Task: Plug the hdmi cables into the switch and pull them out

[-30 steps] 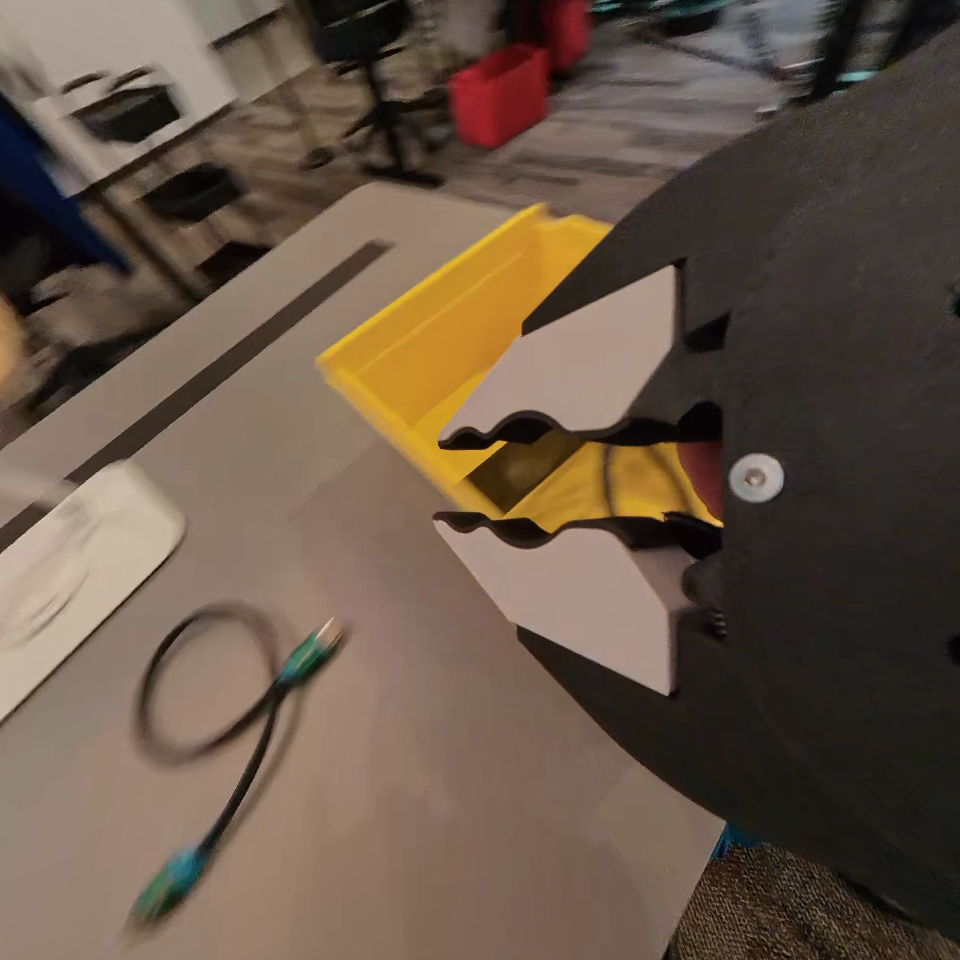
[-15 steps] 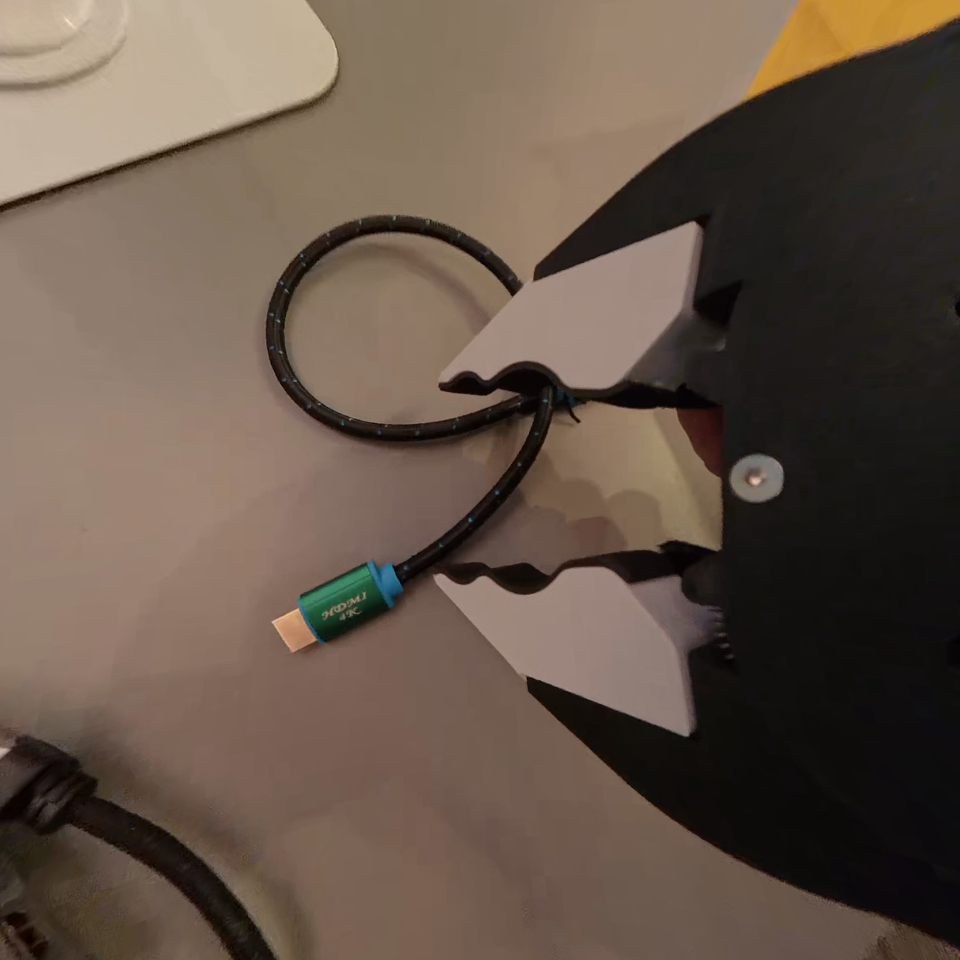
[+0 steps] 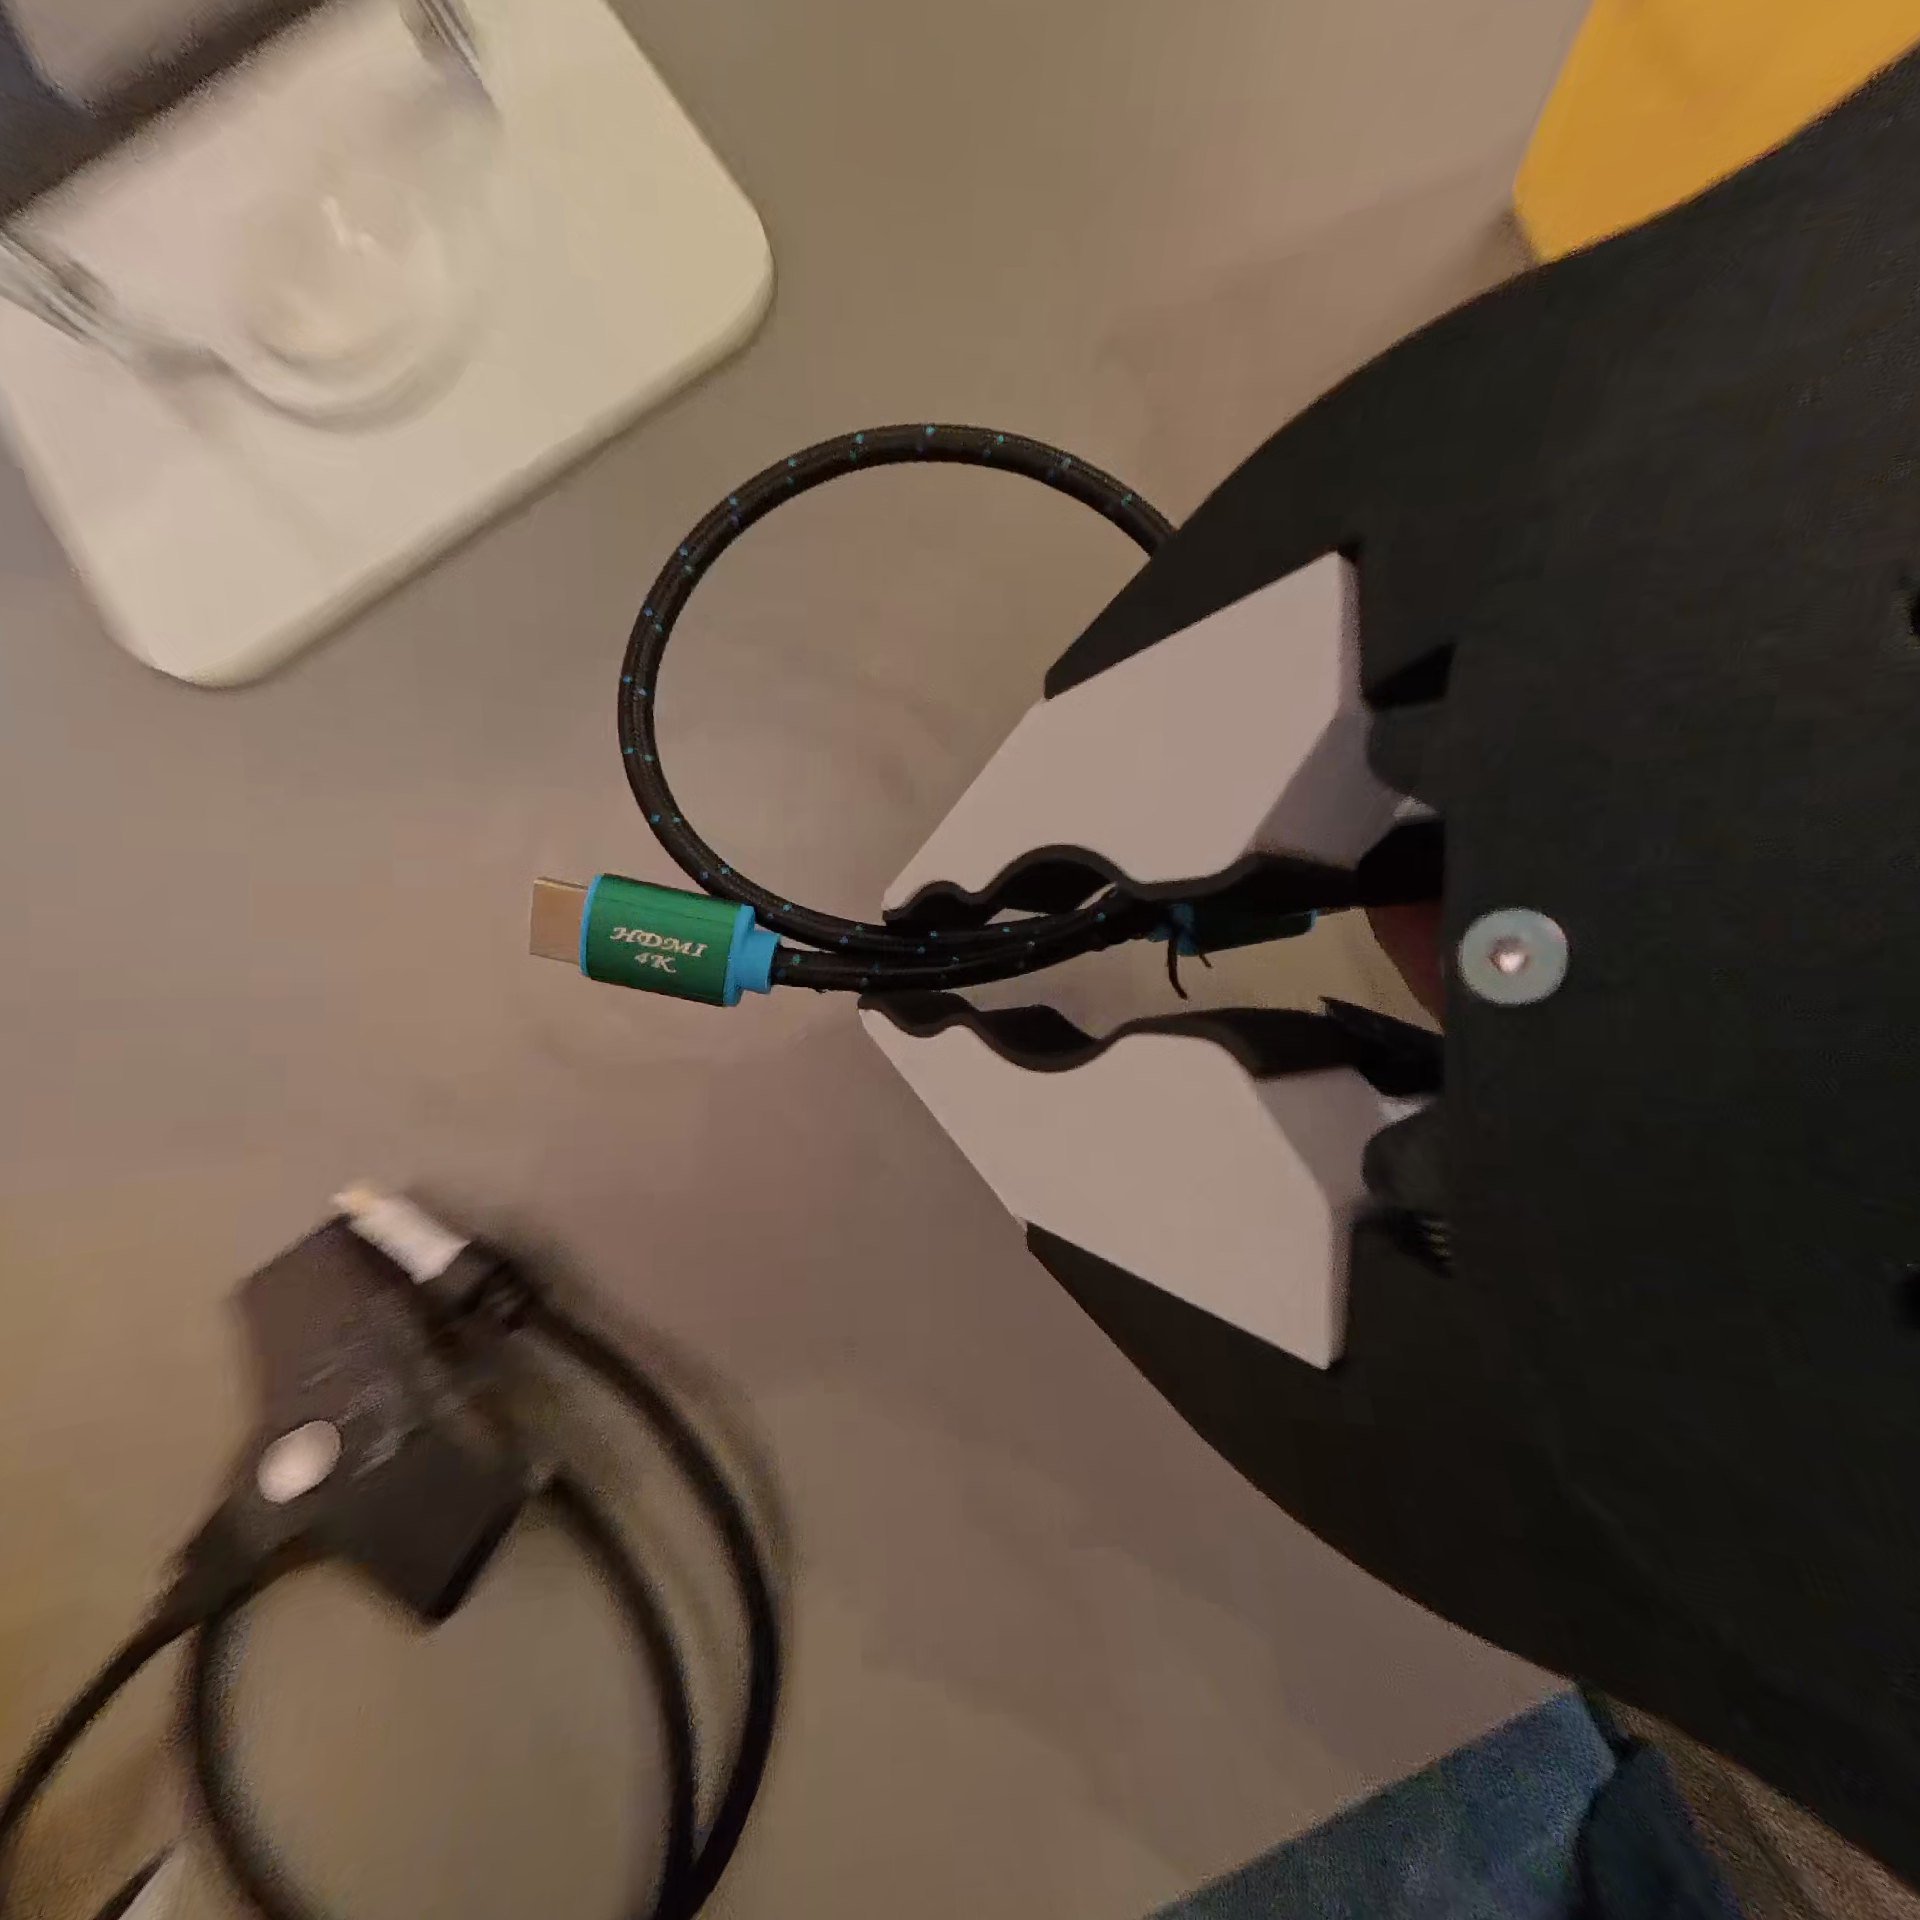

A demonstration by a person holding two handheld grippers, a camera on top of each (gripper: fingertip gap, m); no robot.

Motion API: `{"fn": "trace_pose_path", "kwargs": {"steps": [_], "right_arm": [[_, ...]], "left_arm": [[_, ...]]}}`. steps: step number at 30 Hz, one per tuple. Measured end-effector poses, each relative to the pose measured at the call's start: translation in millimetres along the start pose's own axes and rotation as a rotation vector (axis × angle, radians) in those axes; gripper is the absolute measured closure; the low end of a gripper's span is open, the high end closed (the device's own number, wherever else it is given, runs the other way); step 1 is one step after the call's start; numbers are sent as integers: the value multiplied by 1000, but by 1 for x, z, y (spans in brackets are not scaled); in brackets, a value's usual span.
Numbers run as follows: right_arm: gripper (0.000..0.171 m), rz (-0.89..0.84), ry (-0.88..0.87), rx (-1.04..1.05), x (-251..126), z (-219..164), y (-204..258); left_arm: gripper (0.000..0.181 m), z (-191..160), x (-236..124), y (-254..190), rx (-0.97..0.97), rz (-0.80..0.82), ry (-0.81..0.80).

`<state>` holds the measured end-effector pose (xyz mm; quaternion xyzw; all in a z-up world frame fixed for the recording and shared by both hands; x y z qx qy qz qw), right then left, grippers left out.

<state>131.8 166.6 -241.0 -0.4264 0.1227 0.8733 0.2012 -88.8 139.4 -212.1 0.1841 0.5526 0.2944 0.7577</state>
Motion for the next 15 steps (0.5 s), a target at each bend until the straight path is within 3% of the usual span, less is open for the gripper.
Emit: {"fn": "trace_pose_path", "kwargs": {"steps": [1,4,7,11,15], "right_arm": [[162,-24,-64,-19,-20,11,3],[162,-102,-259,-62,-94,36,13],[162,-251,-358,-73,-170,28,15],[162,-484,-304,47,-234,-41,1],[162,-557,-216,235,-240,-123,-11]], "left_arm": [[82,-1,-1,2,-5,3,1],[82,-5,-1,7,-15,10,5],[82,-8,-2,8,-17,13,11],[82,-8,-5,9,-18,9,11],[82,-5,-5,5,-20,-9,8]]}}
Point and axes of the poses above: each gripper's, where its closed fingertips meet, x out along the fingers, z out of its top, y = z × x across the jaws, the point moved 3 cm from there along -x, back along the fingers, and after that the axes turned 9 degrees about z, right-handed, at the moved point
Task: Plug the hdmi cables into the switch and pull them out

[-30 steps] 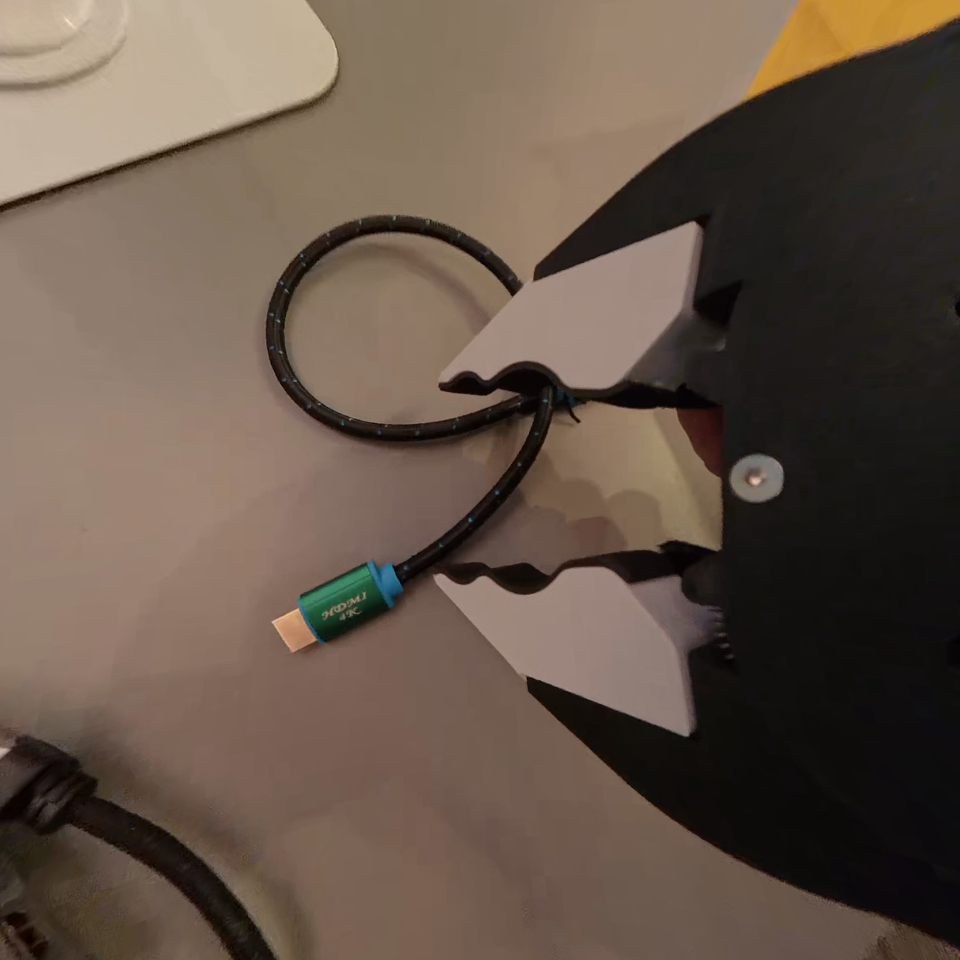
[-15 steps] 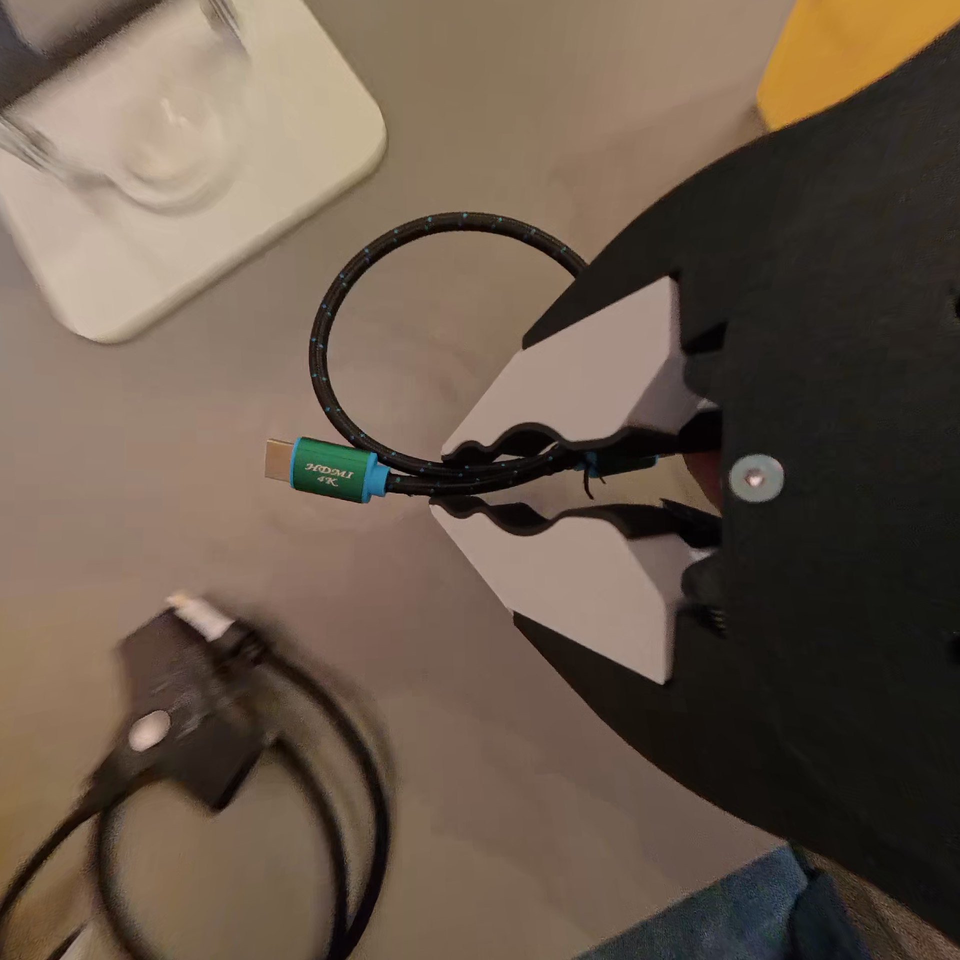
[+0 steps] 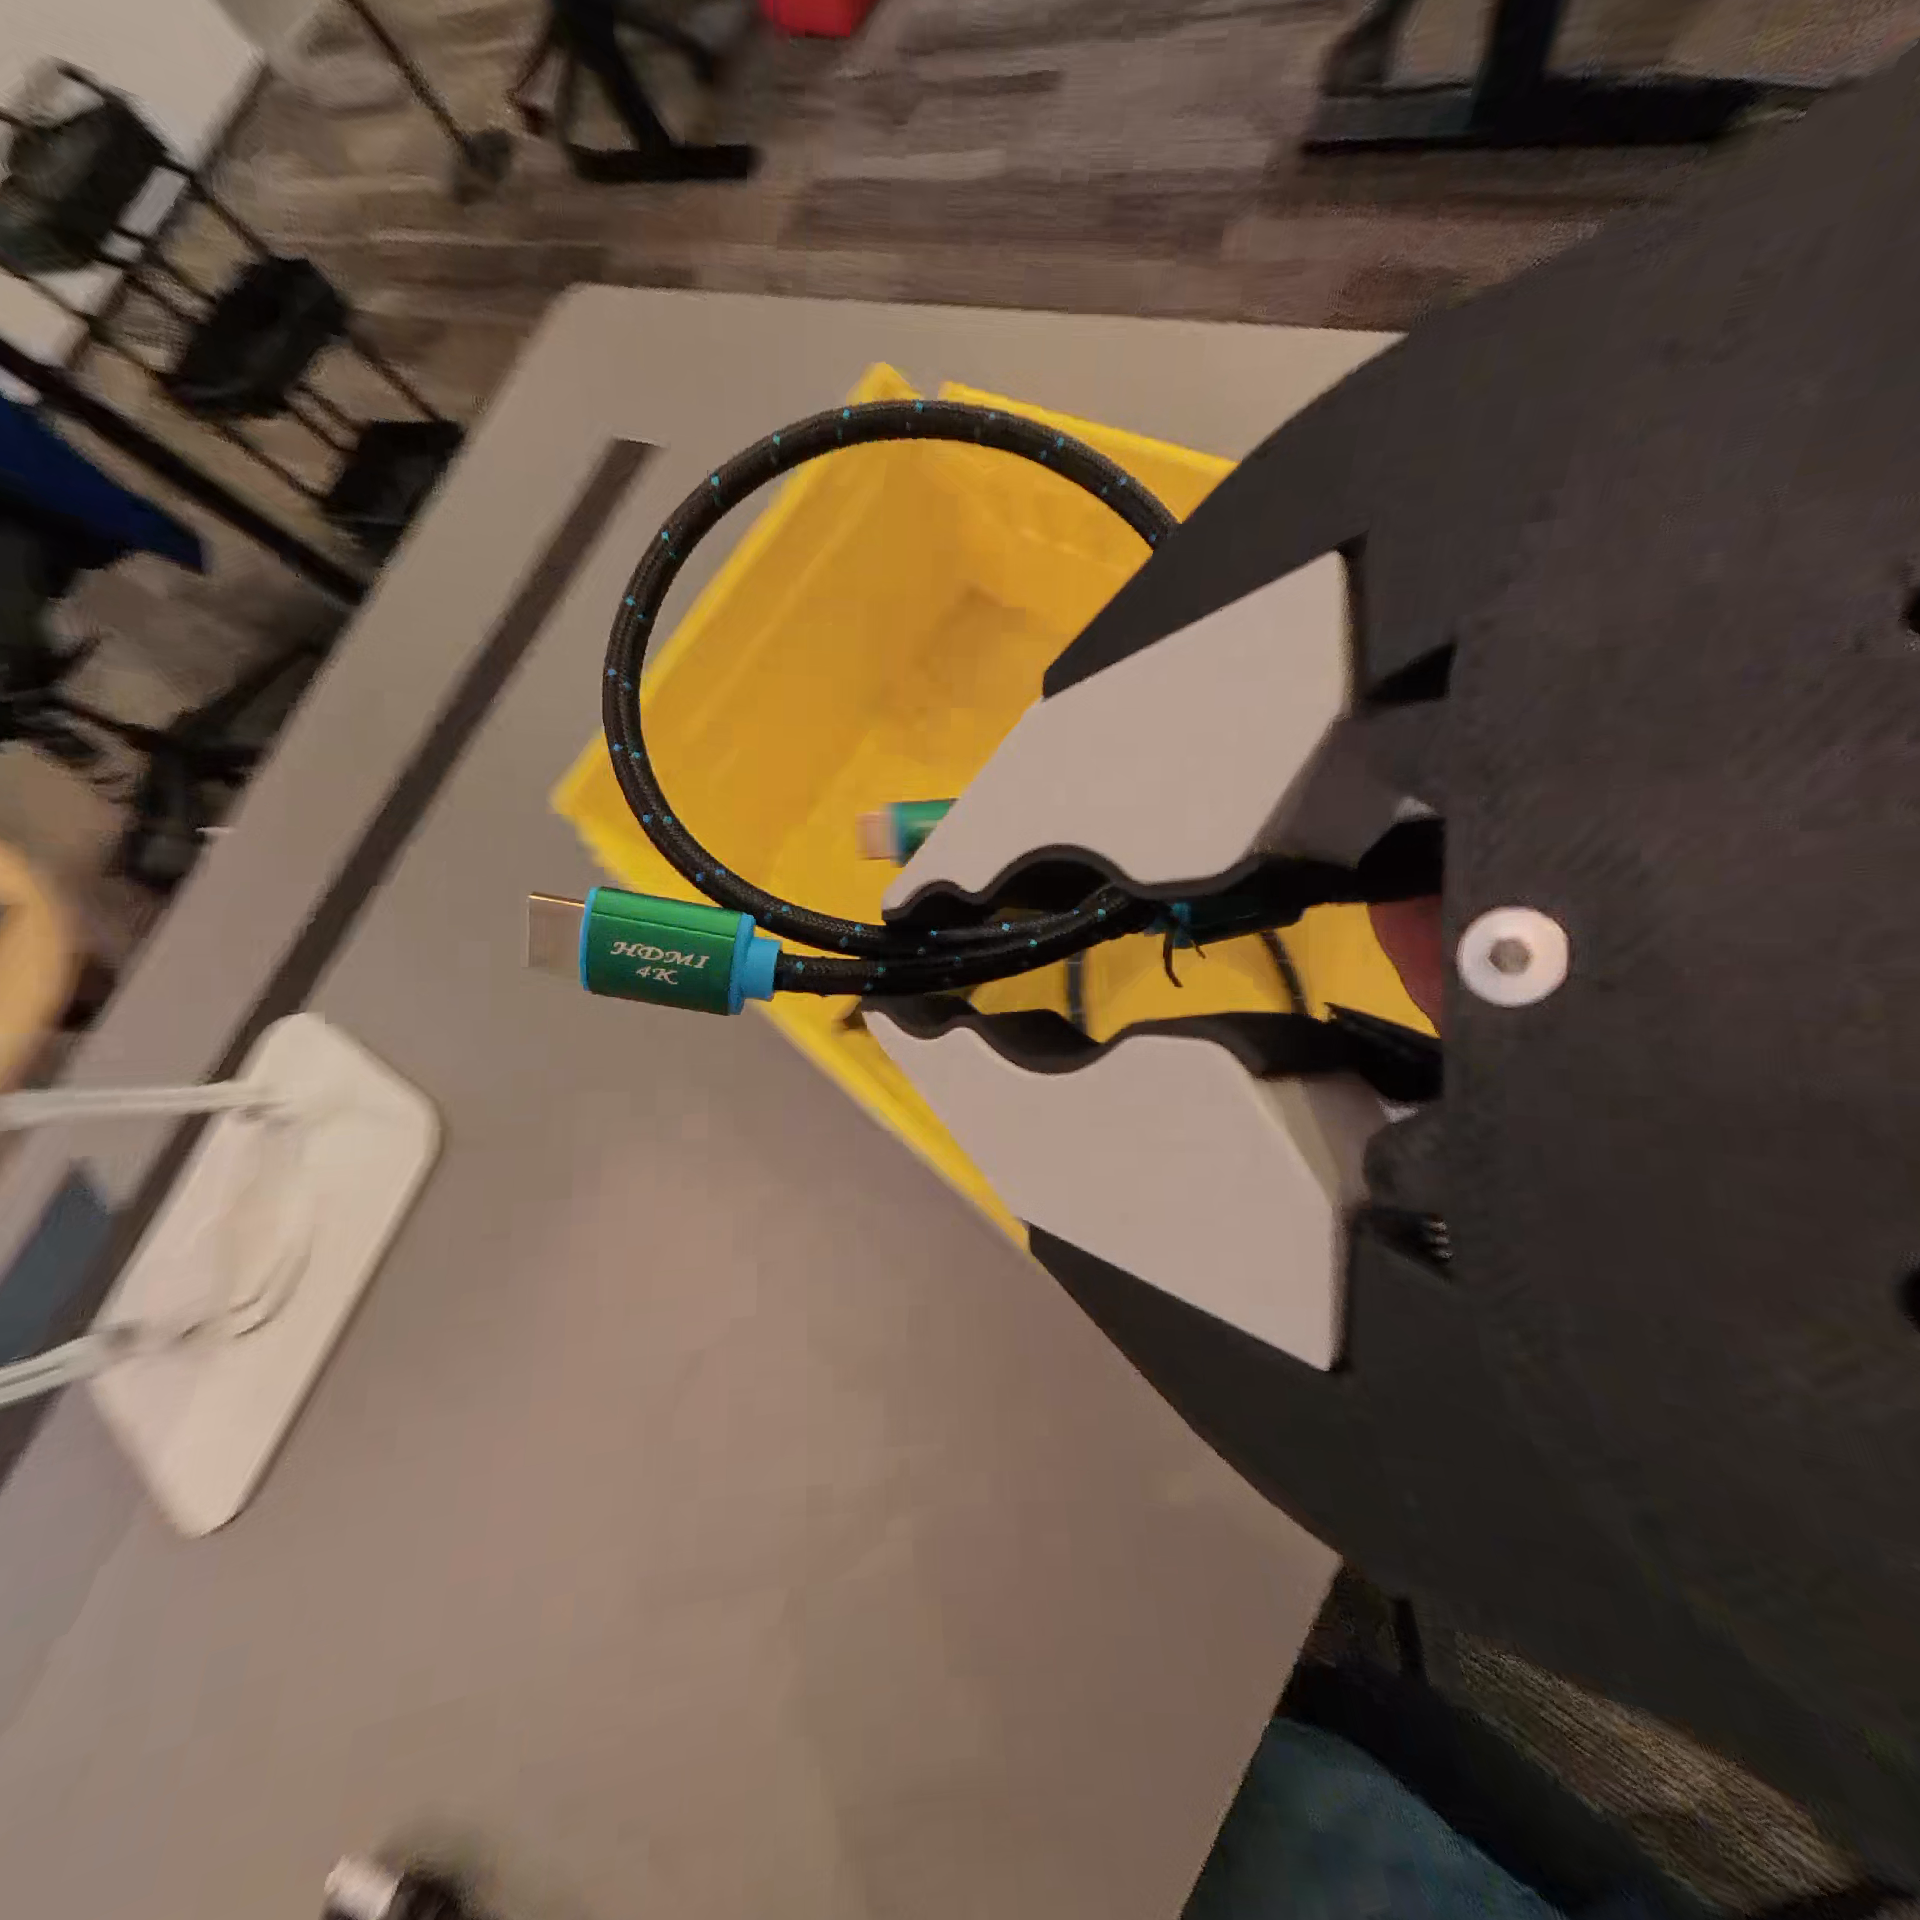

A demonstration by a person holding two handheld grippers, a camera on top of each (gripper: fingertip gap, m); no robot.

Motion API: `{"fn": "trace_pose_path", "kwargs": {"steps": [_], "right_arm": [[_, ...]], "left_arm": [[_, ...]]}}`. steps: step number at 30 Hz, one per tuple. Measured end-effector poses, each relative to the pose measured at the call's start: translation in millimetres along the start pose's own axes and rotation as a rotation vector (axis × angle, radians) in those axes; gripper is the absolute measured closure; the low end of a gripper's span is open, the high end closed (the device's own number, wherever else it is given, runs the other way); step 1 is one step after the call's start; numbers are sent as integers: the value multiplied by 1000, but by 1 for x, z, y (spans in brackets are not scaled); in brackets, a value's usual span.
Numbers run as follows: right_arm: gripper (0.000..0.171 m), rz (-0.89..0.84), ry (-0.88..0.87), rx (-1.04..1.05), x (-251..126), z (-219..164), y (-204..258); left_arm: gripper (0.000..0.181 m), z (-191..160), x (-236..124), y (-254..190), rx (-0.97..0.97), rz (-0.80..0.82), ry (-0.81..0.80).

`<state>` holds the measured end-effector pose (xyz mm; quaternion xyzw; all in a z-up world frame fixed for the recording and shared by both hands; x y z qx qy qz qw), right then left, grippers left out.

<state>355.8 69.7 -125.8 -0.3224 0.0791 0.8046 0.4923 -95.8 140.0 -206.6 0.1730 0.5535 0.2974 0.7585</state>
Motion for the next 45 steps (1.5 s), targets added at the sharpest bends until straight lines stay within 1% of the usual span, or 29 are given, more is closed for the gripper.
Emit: {"fn": "trace_pose_path", "kwargs": {"steps": [3,4,6,7,9,11,13,14,16,18,21,24,26,28,31,35,37,38,42,45], "right_arm": [[161,-20,112,77,11,-52,-7],[158,-7,143,104,18,-67,-6],[141,52,213,143,34,-91,1],[137,45,235,143,38,-98,1],[130,27,239,129,37,-99,1],[129,1,201,118,28,-87,-3],[137,-65,125,58,14,-64,-8],[139,-69,67,20,8,-47,-3],[139,7,-46,-50,1,-10,22],[135,133,-138,-123,5,26,60],[133,311,-181,-253,27,66,127],[133,442,-163,-366,60,91,187],[131,530,-138,-418,85,99,222],[129,597,-107,-464,111,100,251],[133,676,-88,-534,142,97,287],[135,745,-42,-579,177,80,319],[136,762,-28,-611,189,70,330],[137,759,-15,-624,196,64,333],[139,775,4,-614,213,46,339],[140,784,-5,-599,216,40,340]], "left_arm": [[82,1,0,-3,10,-5,12],[82,1,0,-4,10,-9,15],[82,1,0,-6,11,-16,19],[82,0,1,-6,12,-17,22],[82,-1,1,-7,11,-21,33],[82,-3,0,-6,9,-24,37],[82,-6,-1,-5,1,-37,44],[82,-7,-2,-3,-13,-40,46],[83,-8,-6,4,-34,-25,50],[83,-10,-13,12,-51,-11,40],[87,-13,-27,27,-87,21,14],[96,-18,-42,38,-107,50,-10],[103,-22,-52,44,-118,67,-21],[121,-22,-64,51,-170,84,-59],[129,-28,-81,62,-212,124,-89],[130,-55,-94,64,-227,169,-32],[133,-77,-94,60,-238,166,31],[138,-90,-92,56,-236,160,58],[150,-157,-73,35,-163,122,227],[151,-196,-48,13,-164,24,304]]}}
Point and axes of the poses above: each gripper's, where its closed fingertips meet, x out along the fingers, z out of its top, y = z × x across the jaws, the point moved 3 cm from there along -x, back along the fingers, and after that the axes turned 9 degrees about z, right-handed, at the moved point
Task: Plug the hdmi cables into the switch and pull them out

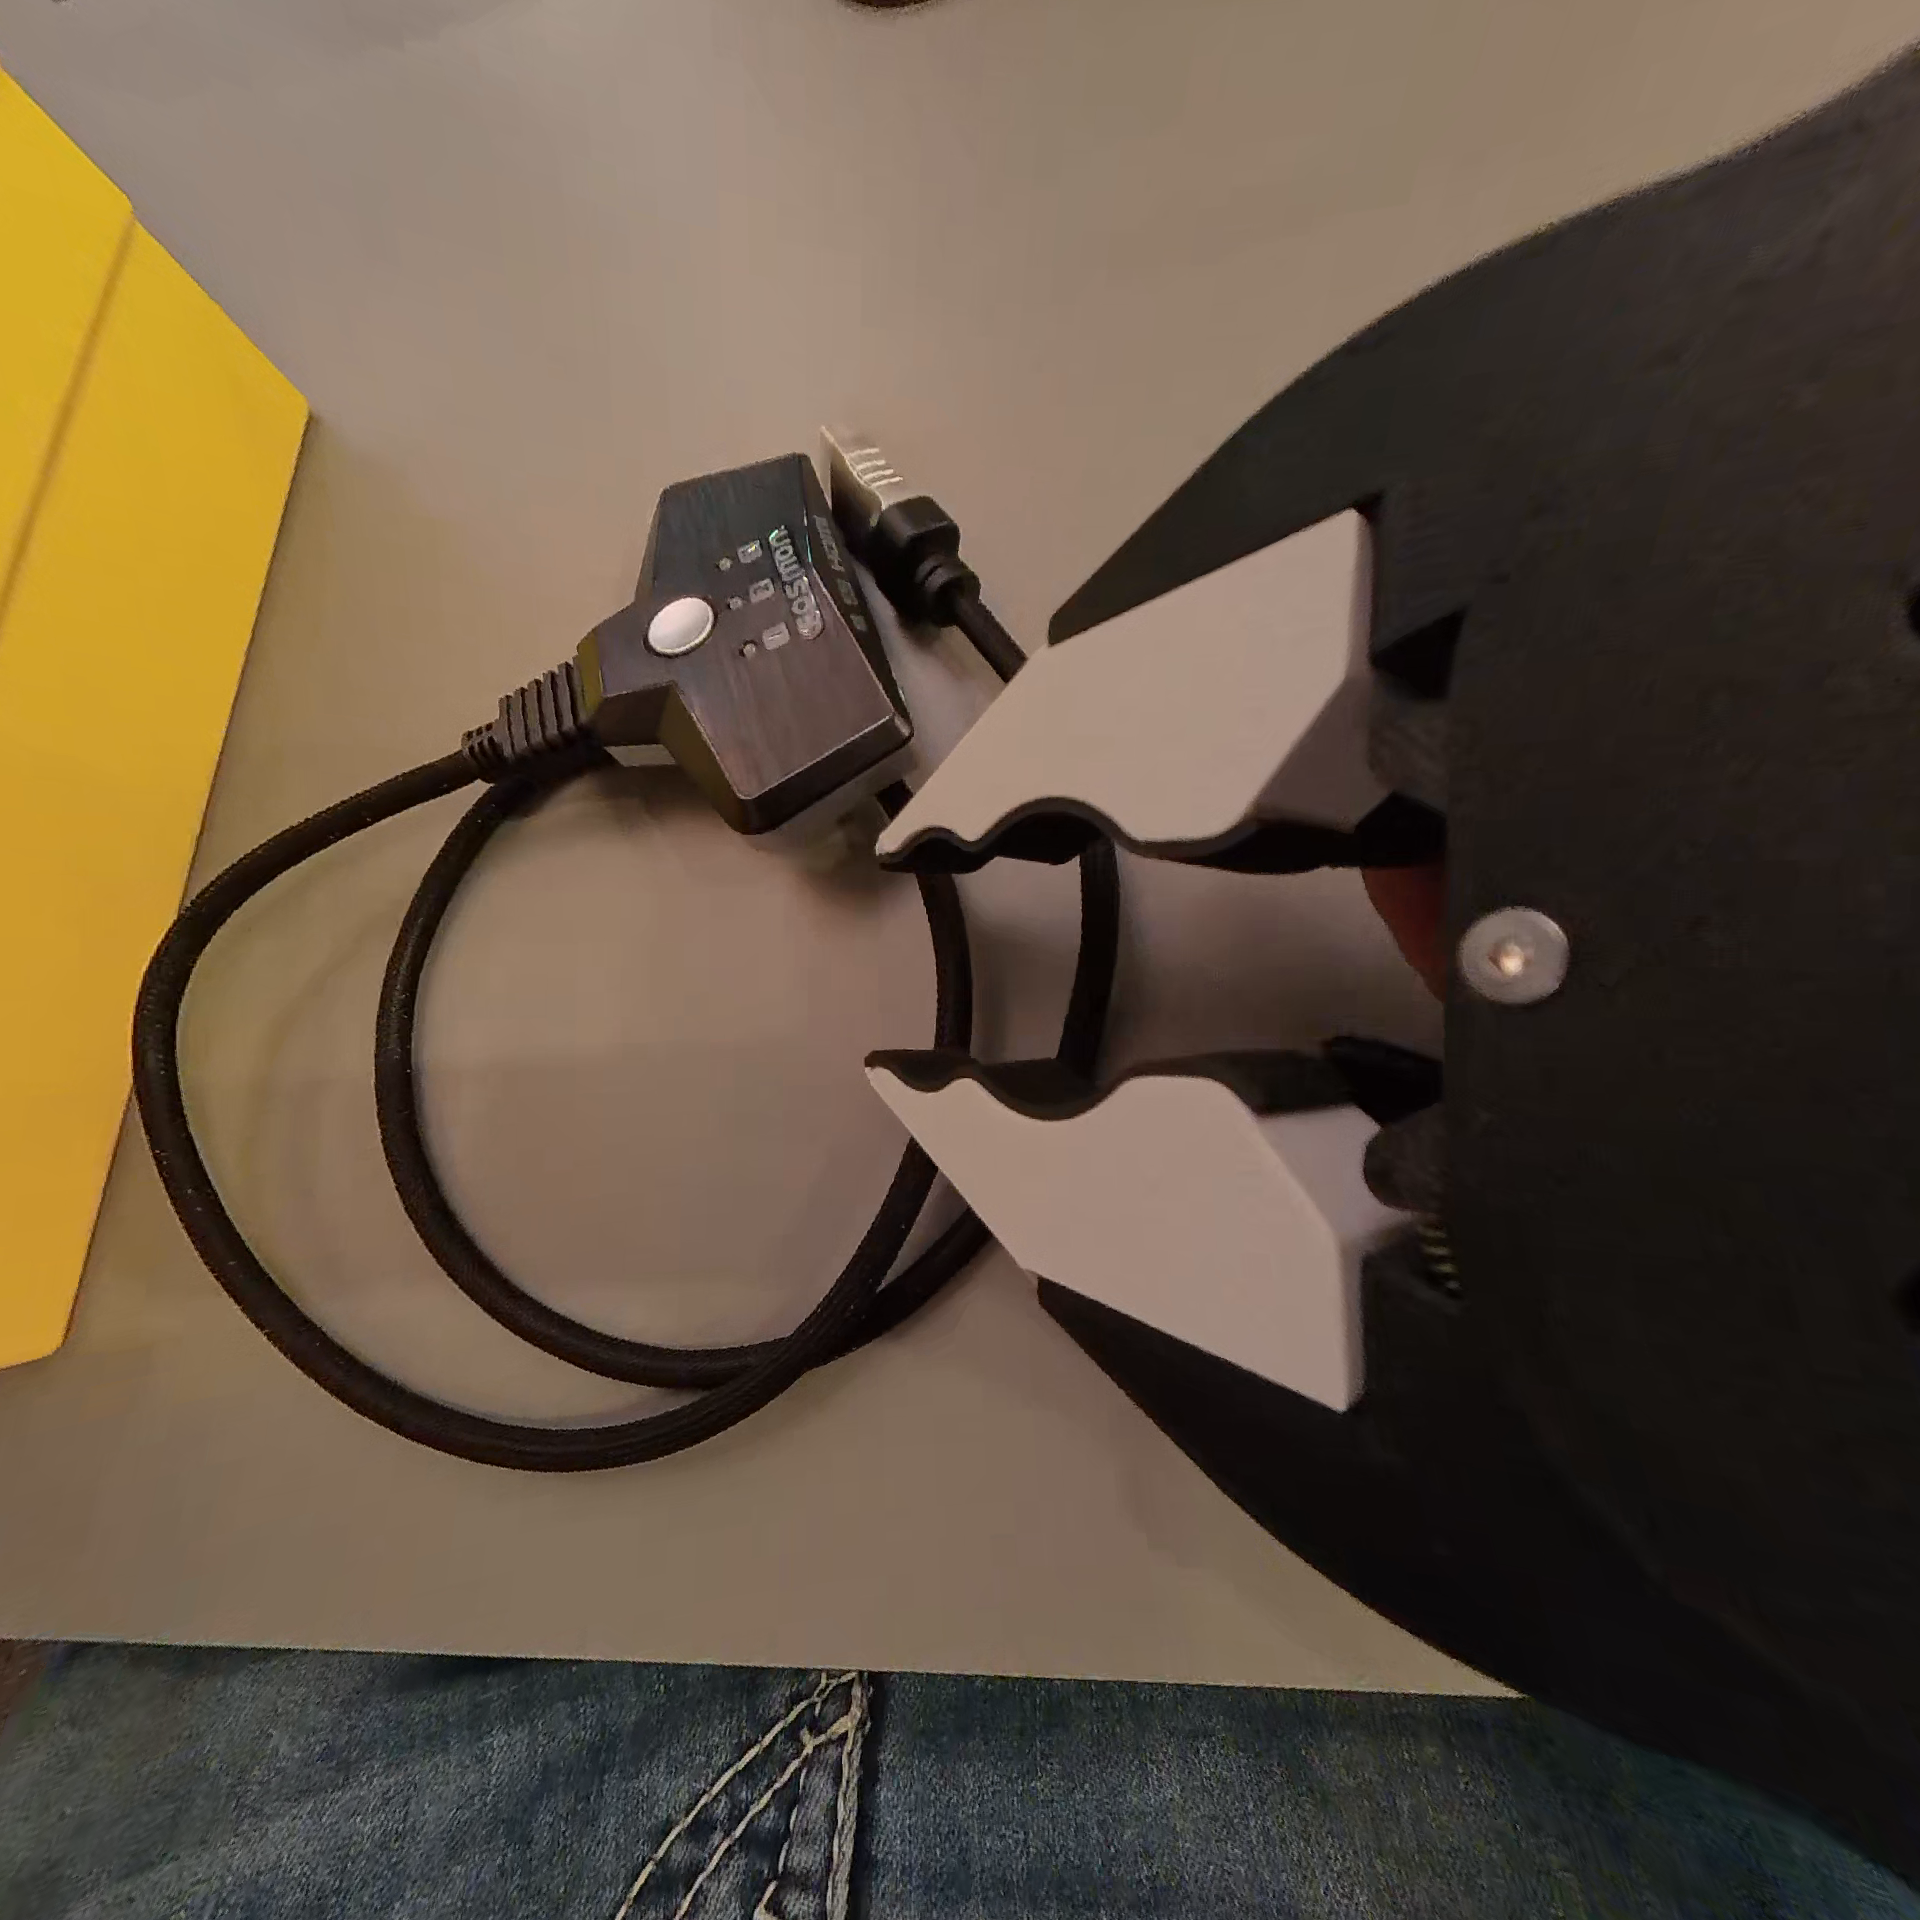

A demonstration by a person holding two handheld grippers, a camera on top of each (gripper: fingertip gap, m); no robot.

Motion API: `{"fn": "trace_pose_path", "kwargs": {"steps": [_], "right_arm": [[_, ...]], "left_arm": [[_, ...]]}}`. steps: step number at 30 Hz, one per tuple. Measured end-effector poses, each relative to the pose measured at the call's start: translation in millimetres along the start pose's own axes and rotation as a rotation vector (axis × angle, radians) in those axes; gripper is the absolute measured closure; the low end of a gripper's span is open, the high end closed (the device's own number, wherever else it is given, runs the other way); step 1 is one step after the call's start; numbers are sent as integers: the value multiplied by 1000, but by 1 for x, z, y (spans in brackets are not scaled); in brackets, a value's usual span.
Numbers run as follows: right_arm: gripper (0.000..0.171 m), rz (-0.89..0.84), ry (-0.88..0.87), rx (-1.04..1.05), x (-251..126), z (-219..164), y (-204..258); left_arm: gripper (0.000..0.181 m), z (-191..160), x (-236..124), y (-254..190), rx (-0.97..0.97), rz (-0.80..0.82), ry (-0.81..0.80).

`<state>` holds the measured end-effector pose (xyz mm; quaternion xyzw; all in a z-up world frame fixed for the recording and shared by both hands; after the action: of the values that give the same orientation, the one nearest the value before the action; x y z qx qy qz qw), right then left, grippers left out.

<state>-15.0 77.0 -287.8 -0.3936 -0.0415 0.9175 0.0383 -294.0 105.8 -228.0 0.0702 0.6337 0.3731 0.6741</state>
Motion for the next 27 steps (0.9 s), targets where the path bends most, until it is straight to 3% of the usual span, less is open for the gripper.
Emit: {"fn": "trace_pose_path", "kwargs": {"steps": [10,16,21,27], "right_arm": [[142,-6,-50,-10,-2,-1,3],[142,-3,-60,-8,-1,0,2],[142,-12,-66,-8,-5,-1,1],[141,-20,-89,-9,-13,2,-1]], "left_arm": [[159,-10,61,-15,-13,-148,-8],[177,-11,67,-18,-50,-188,-15],[180,-13,67,-16,-46,-174,-13],[180,-11,34,-3,-64,-144,-52]]}}
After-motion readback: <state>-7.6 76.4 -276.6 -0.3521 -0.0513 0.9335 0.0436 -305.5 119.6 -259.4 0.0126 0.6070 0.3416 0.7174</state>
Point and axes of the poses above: each gripper's, where its closed fingertips meet, x out along the fingers, z out of its top, y = z × x across the jaws, the point moved 3 cm from there along -x, back along the fingers, and after that the axes turned 9 degrees about z, right-handed, at the moved point
